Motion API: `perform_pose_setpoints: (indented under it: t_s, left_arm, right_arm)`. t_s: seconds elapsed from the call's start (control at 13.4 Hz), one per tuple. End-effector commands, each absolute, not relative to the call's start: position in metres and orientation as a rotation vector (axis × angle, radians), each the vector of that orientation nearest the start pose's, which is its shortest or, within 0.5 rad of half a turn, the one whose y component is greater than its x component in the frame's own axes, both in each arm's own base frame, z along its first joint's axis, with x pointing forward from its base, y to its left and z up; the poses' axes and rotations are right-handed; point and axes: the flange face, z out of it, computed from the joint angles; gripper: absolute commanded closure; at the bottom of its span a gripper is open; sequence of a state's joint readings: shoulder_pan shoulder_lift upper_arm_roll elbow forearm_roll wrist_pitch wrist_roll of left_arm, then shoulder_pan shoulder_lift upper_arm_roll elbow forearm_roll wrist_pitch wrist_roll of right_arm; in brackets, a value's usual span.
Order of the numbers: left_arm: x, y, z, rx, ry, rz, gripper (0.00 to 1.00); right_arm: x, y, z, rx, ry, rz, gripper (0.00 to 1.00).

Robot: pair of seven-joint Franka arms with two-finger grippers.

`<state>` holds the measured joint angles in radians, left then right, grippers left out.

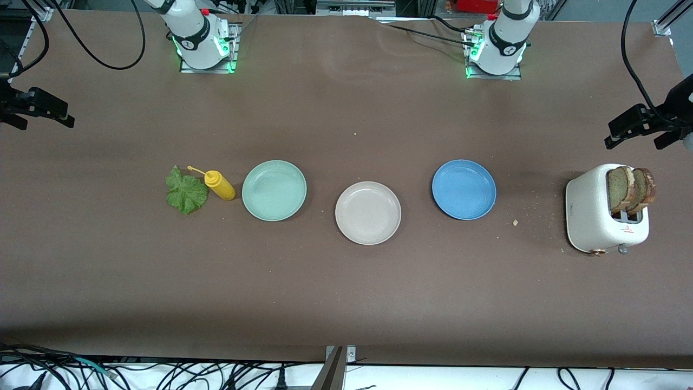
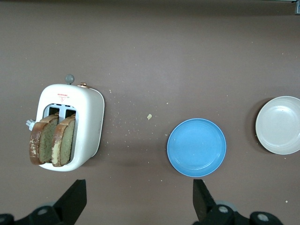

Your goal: Make sandwich in beige plate with both arms

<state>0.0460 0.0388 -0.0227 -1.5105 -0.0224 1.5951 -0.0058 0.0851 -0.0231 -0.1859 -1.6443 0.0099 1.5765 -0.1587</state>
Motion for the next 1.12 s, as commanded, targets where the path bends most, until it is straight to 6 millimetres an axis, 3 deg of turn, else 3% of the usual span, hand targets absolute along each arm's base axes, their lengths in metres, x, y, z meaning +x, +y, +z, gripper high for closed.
perform_pose_setpoints:
  t_s: [0.0,1.04]
  left_arm:
    - [0.5743,0.0117,0.6335,-3.135,-0.007,-0.084,0.0]
    - [0.5743,0.0108,0.632,-3.135,-0.005,-0.079,0.0]
  right_arm:
    - [0.5448,-0.0554,0.6089,-3.134,-0.082,0.084,0.0]
    - [0.5433,-0.0552,0.6078,-3.131,-0.082,0.105,0.0]
